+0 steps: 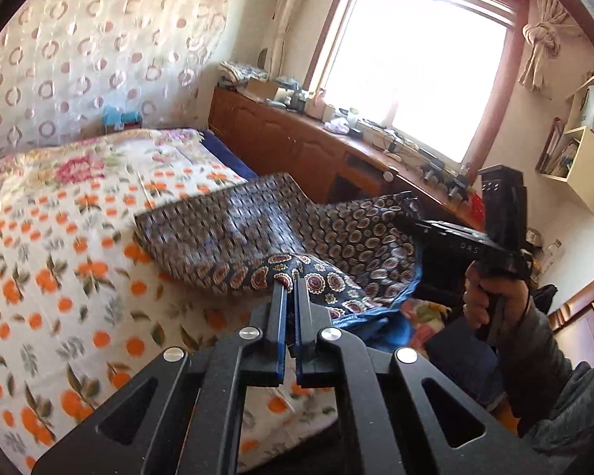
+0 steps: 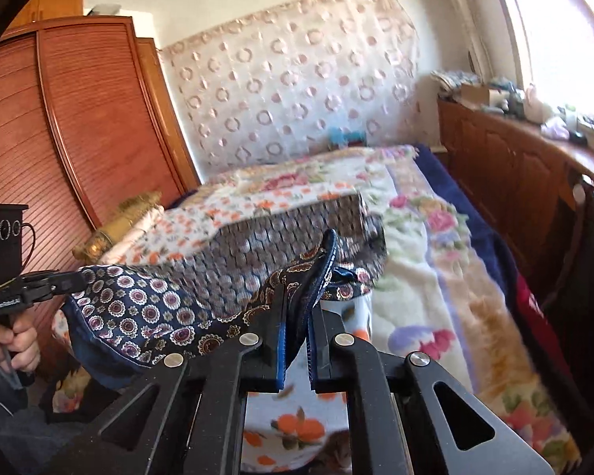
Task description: Fold small clothes
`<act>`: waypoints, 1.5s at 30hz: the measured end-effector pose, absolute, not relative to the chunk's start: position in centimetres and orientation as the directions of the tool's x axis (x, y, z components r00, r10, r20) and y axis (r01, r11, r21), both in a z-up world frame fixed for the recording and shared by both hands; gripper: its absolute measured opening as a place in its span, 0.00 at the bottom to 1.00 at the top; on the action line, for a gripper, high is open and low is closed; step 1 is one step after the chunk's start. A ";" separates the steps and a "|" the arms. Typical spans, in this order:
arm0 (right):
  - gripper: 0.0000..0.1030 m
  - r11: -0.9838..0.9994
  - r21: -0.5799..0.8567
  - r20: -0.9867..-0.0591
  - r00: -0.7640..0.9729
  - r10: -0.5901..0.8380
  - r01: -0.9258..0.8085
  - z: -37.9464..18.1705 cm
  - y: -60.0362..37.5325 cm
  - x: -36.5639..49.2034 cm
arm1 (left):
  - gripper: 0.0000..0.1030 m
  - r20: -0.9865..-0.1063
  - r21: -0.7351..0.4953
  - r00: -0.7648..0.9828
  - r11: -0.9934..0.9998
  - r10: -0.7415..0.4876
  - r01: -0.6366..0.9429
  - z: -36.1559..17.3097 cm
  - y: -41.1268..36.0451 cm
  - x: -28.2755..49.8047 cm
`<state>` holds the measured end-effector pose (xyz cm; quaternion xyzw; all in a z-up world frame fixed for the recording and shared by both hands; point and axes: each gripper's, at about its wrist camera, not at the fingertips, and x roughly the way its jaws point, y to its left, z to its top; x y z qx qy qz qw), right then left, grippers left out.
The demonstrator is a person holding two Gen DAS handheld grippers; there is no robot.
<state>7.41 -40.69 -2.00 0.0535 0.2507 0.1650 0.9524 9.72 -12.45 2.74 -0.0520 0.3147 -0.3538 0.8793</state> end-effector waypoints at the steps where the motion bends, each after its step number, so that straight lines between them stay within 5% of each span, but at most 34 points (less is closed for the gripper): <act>1: 0.07 0.940 0.178 -0.457 0.822 0.340 -0.290 -1.7 -40.7 7.9 | 0.04 -0.516 -0.318 0.551 0.744 -0.655 0.587 3.0 -12.4 10.6; 18: 0.08 0.963 0.038 -0.613 0.755 0.233 -0.266 -3.7 -36.4 25.7 | 0.05 -0.646 -0.286 0.573 0.856 -0.505 0.431 -0.4 -11.7 26.9; 19: 0.08 0.963 0.040 -0.618 0.751 0.235 -0.268 -3.6 -36.4 26.4 | 0.09 -0.648 -0.281 0.569 0.854 -0.506 0.438 -0.6 -11.6 27.4; 21: 0.08 0.962 0.048 -0.622 0.746 0.239 -0.268 -3.9 -36.4 27.3 | 0.42 -0.645 -0.280 0.568 0.850 -0.511 0.446 -0.5 -11.4 27.8; 26: 0.08 0.958 0.066 -0.638 0.726 0.256 -0.280 -3.1 -36.5 28.3 | 0.69 -0.623 -0.239 0.603 0.855 -0.499 0.461 0.0 -10.9 28.3; 29: 0.08 0.958 0.075 -0.635 0.728 0.260 -0.277 -3.0 -36.6 28.7 | 0.70 -0.645 -0.221 0.583 0.851 -0.494 0.477 -0.6 -11.4 28.6; 32: 0.18 0.962 0.075 -0.615 0.747 0.253 -0.264 -2.5 -36.6 28.7 | 0.70 -0.671 -0.207 0.561 0.849 -0.485 0.486 -1.9 -12.3 28.9; 36: 0.63 0.979 0.011 -0.563 0.808 0.173 -0.202 -1.4 -37.0 27.9 | 0.70 -0.718 -0.203 0.537 0.871 -0.443 0.447 -4.4 -12.7 30.2; 45: 0.67 0.977 0.041 -0.572 0.796 0.196 -0.211 -1.7 -39.0 25.2 | 0.70 -0.766 -0.266 0.478 0.889 -0.429 0.372 -7.5 -12.0 33.4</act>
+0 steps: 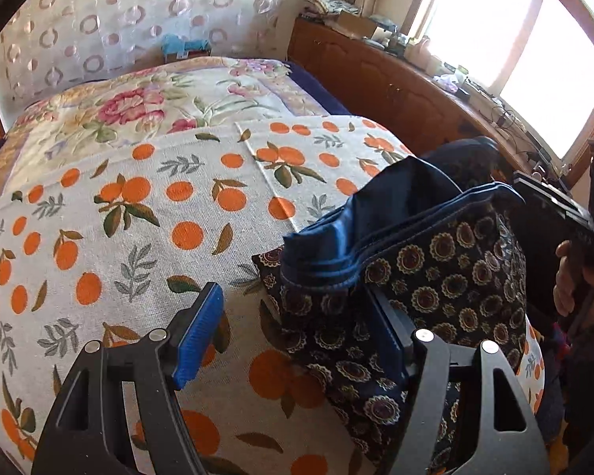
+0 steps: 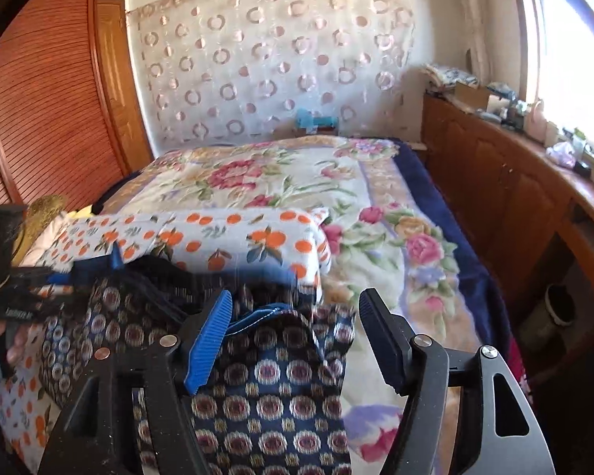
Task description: Fold small clothes
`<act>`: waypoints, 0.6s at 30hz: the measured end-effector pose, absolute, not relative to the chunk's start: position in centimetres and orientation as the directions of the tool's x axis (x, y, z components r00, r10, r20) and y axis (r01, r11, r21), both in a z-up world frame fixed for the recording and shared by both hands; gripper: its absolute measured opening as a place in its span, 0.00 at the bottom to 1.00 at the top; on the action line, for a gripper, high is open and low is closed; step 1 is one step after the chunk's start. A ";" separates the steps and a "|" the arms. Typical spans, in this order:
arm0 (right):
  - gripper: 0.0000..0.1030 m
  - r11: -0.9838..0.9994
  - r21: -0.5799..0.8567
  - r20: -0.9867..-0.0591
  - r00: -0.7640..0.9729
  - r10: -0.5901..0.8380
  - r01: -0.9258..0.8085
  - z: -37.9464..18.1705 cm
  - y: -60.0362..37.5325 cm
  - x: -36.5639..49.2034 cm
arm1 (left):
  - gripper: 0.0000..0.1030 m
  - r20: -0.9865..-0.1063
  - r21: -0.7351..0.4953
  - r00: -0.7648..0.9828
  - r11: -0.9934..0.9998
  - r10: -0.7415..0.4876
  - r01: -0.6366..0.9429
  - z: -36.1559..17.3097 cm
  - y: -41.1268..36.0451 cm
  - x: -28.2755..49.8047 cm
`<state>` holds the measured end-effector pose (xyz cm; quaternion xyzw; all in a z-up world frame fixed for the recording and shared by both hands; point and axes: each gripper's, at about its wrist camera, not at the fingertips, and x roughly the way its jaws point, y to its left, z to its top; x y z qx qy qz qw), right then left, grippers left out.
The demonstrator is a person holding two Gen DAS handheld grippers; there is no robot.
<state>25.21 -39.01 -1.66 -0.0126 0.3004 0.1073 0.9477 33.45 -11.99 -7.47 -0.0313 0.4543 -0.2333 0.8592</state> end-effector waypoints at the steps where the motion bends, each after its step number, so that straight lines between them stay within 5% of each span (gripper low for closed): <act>1: 0.68 0.975 0.039 -0.583 0.787 0.202 -0.221 -2.1 -38.9 25.2 | 0.70 -0.768 -0.271 0.472 0.888 -0.432 0.371 -7.7 -12.1 33.6; 8: 0.68 0.969 0.041 -0.675 0.709 0.205 -0.242 -4.2 -39.2 28.4 | 0.70 -0.764 -0.261 0.485 0.892 -0.425 0.370 -7.8 -12.7 33.8; 18: 0.69 0.972 0.154 -0.599 0.765 0.236 -0.179 -1.5 -42.5 26.9 | 0.70 -0.760 -0.236 0.501 0.894 -0.415 0.382 -7.9 -13.0 33.9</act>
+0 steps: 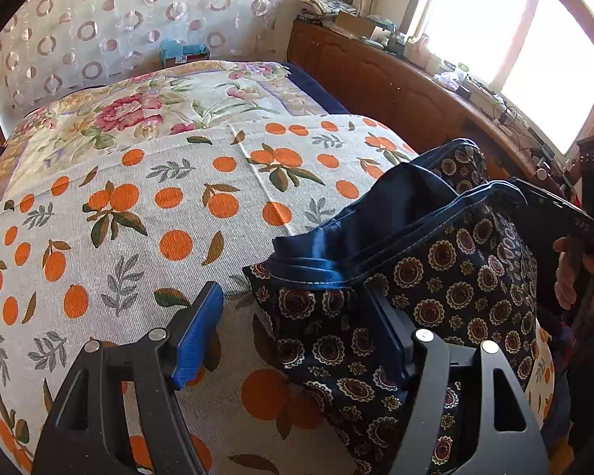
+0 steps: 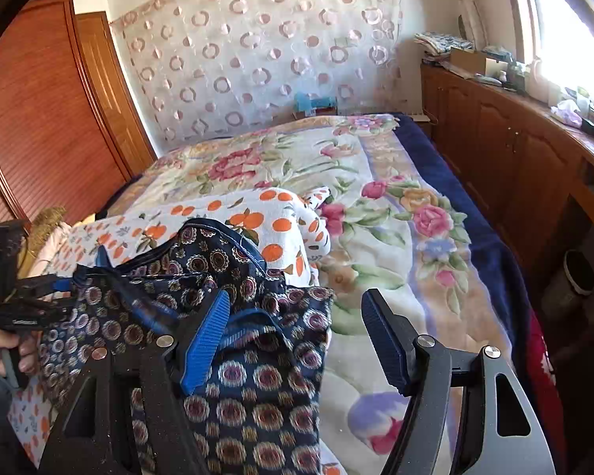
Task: Fold small clothes
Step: 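Grasp the folded navy robe bundle with the left gripper and lift it, then carry the robe bundle with both grippers toward the bed edge by the wardrobe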
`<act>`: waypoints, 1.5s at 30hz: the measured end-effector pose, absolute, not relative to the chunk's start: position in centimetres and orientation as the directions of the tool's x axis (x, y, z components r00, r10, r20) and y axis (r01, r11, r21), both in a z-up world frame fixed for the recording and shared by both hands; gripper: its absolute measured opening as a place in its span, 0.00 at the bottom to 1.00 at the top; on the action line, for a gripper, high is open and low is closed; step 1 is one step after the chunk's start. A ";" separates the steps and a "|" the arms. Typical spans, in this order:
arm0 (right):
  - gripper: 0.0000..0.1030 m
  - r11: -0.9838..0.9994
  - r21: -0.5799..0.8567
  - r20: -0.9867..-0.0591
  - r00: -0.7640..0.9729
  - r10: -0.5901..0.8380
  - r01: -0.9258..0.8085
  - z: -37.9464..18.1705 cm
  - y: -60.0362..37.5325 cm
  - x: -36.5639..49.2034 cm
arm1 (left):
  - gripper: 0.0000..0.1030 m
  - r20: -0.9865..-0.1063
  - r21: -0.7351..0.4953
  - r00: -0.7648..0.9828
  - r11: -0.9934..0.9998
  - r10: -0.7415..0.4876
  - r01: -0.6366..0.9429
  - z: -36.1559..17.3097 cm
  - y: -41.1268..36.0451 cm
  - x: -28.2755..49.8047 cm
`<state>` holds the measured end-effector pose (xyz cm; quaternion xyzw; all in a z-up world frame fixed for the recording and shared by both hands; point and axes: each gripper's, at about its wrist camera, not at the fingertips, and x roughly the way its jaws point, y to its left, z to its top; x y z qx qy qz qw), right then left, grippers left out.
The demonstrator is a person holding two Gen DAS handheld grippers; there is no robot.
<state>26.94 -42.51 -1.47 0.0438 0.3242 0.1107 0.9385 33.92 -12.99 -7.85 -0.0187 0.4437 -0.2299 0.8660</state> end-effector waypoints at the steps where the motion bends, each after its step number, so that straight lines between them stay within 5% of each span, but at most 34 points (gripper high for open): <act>1: 0.69 0.974 0.149 -0.595 0.772 0.224 -0.168 -1.6 -42.9 26.3 | 0.70 -0.760 -0.235 0.500 0.893 -0.414 0.383 -7.8 -13.0 33.9; 8: 0.69 0.981 0.155 -0.605 0.774 0.185 -0.114 -3.0 -44.5 23.0 | 0.70 -0.760 -0.233 0.502 0.894 -0.413 0.382 -7.8 -13.0 34.0; 23: 0.69 0.932 0.284 -0.676 0.642 0.361 -0.225 -5.0 -42.5 28.9 | 0.70 -0.760 -0.220 0.508 0.896 -0.405 0.385 -7.8 -13.1 33.9; 30: 0.69 0.896 0.380 -0.676 0.591 0.439 -0.230 -5.9 -43.3 30.3 | 0.41 -0.740 -0.300 0.472 0.863 -0.479 0.406 -7.9 -13.4 33.7; 35: 0.32 0.875 0.403 -0.658 0.580 0.481 -0.268 -5.5 -43.0 29.8 | 0.13 -0.723 -0.363 0.438 0.833 -0.534 0.418 -8.1 -13.6 33.8; 37: 0.11 0.895 0.353 -0.664 0.602 0.444 -0.271 -5.0 -42.7 29.3 | 0.09 -0.712 -0.354 0.449 0.829 -0.539 0.433 -7.7 -13.8 33.3; 45: 0.08 0.916 0.204 -0.596 0.699 0.395 -0.344 0.0 -39.8 25.9 | 0.07 -0.605 -0.360 0.519 0.789 -0.604 0.498 -2.8 -12.7 29.8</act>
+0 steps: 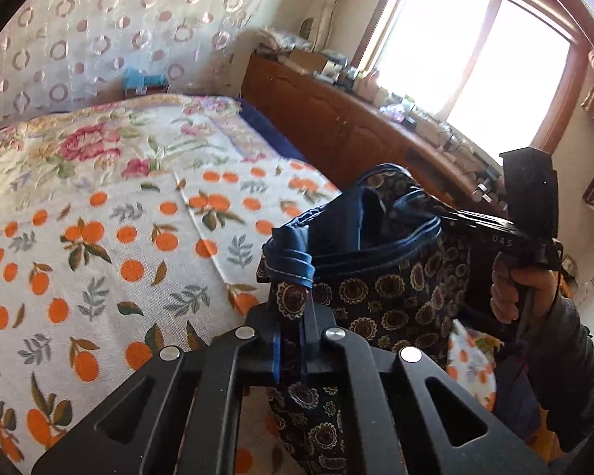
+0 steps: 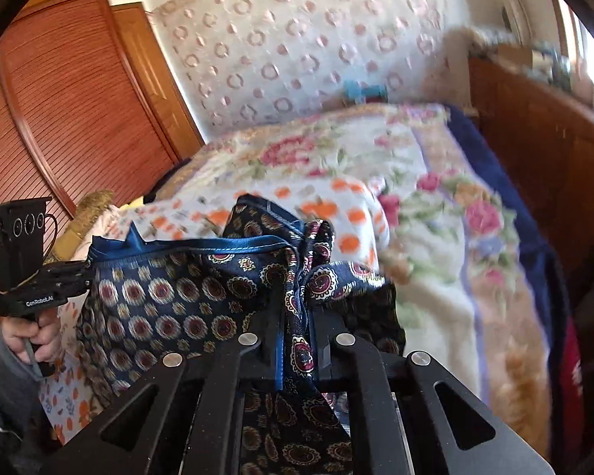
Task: Fold small clothes
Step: 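Carry the robe bundle with both grippers toward the bed edge by the wardrobe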
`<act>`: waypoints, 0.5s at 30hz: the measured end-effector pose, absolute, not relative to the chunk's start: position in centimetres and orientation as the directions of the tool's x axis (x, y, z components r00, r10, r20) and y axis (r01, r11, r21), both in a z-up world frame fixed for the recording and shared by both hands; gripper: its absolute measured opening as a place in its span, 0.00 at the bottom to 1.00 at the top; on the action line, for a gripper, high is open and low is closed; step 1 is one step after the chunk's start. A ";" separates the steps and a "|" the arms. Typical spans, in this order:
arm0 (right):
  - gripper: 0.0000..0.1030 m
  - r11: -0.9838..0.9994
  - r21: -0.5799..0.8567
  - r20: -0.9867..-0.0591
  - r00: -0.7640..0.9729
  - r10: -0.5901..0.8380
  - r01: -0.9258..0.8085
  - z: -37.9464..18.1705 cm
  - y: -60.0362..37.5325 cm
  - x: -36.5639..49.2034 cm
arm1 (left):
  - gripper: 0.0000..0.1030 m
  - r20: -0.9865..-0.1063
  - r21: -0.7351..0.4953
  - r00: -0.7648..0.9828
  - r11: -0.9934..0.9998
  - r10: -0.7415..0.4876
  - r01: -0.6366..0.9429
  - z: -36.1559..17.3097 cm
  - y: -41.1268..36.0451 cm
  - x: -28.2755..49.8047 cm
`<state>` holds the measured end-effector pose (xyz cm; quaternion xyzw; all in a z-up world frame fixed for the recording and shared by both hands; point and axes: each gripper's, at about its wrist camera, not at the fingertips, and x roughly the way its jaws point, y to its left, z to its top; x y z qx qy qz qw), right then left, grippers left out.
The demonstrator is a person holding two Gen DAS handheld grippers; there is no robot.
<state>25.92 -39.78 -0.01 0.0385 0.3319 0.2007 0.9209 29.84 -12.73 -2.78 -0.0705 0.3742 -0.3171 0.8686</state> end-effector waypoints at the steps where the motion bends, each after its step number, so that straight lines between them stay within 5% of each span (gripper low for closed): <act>1: 0.08 0.917 0.186 -0.584 0.711 0.391 -0.352 0.8 -39.2 25.5 | 0.07 -0.589 -0.362 0.528 0.785 -0.611 0.503 -2.0 -12.2 29.2; 15: 0.07 0.784 0.024 -0.431 0.701 0.568 -0.620 9.1 -22.5 25.4 | 0.06 -0.423 -0.335 0.772 0.873 -0.475 0.354 5.5 4.1 20.1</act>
